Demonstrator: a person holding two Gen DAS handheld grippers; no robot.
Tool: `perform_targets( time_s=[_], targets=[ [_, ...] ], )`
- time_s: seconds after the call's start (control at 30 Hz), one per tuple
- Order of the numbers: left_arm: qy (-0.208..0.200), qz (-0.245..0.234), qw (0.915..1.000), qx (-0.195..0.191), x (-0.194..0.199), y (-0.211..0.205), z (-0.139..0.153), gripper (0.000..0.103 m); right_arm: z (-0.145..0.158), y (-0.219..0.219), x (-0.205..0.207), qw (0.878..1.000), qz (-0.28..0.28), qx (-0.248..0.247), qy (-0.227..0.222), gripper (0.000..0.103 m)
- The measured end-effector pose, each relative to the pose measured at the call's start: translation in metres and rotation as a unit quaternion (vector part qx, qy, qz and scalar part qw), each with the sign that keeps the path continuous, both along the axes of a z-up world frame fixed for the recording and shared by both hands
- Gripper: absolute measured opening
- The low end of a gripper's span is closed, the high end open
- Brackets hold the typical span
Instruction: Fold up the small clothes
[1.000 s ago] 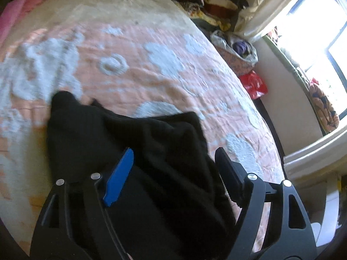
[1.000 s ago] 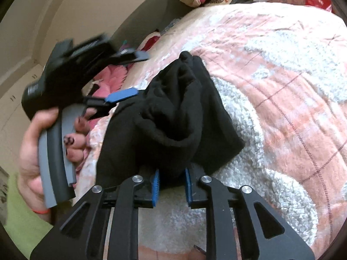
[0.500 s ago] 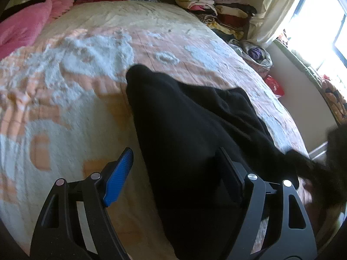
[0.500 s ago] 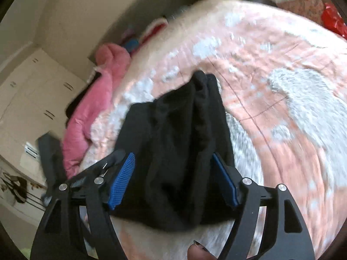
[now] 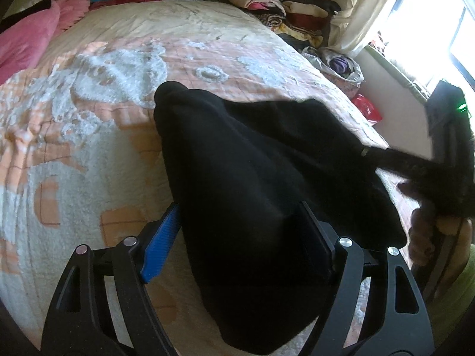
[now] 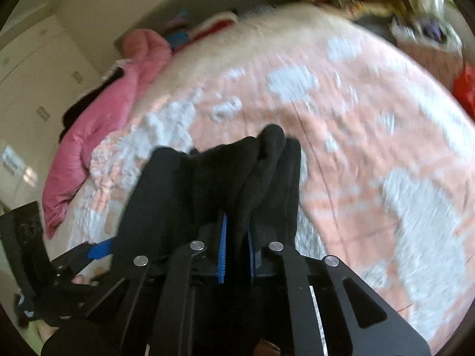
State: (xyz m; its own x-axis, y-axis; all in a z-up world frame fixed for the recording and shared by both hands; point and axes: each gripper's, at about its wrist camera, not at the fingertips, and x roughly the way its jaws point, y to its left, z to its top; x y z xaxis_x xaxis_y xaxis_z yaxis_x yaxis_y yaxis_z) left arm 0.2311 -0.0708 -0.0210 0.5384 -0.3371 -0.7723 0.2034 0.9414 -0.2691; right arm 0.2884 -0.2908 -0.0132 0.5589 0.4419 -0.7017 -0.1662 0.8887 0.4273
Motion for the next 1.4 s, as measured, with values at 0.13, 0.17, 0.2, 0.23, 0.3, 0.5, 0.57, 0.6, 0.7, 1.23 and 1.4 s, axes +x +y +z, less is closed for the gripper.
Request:
perform_targets(
  time_s=[0.13, 0.17, 0.2, 0.23, 0.3, 0.5, 0.57, 0.6, 0.7, 1.23, 1.4],
  targets=[
    [0.006, -0.008, 0.9999, 0.001, 0.001, -0.008, -0.003, 0.073, 0.002, -0.011, 0.006, 0.999, -0.009, -0.025, -0.02, 0.01],
    [0.007, -0.009, 0.9999, 0.01, 0.0, -0.012, -0.005, 0.073, -0.006, -0.012, 0.01, 0.999, -0.01, -0.03, -0.007, 0.01],
    [0.006, -0.009, 0.9998, 0.019, 0.0, -0.015, -0.007, 0.074, -0.014, -0.009, 0.015, 0.999, -0.01, -0.035, 0.004, 0.01],
    [0.007, -0.01, 0.9996, 0.026, 0.0, -0.017, -0.009, 0.075, -0.022, -0.01, 0.016, 0.999, -0.012, -0.041, 0.013, 0.011],
    [0.01, -0.009, 0.9996, 0.025, -0.001, -0.016, -0.011, 0.076, -0.034, -0.011, 0.017, 0.998, -0.02, -0.045, 0.025, 0.012],
    [0.013, -0.008, 0.9996, 0.022, -0.003, -0.015, -0.012, 0.077, -0.037, -0.024, 0.002, 0.998, -0.049, -0.033, 0.019, 0.021],
    [0.013, -0.008, 0.9997, 0.021, -0.004, -0.014, -0.011, 0.077, -0.033, -0.026, -0.006, 0.998, -0.058, -0.034, 0.016, 0.027],
    [0.013, -0.007, 0.9997, 0.021, -0.004, -0.014, -0.011, 0.076, -0.03, -0.028, -0.012, 0.997, -0.063, -0.035, 0.013, 0.028],
    [0.012, -0.007, 0.9997, 0.021, -0.007, -0.013, -0.01, 0.077, -0.02, -0.032, -0.028, 0.997, -0.074, -0.033, -0.002, 0.031],
    [0.01, -0.005, 0.9999, 0.007, -0.026, -0.006, -0.006, 0.077, 0.005, -0.032, -0.1, 0.997, -0.068, -0.014, -0.04, 0.051],
    [0.02, 0.001, 0.9996, -0.018, -0.033, 0.002, -0.009, 0.077, 0.003, -0.033, -0.107, 0.998, -0.053, 0.018, -0.033, 0.051]
  ],
)
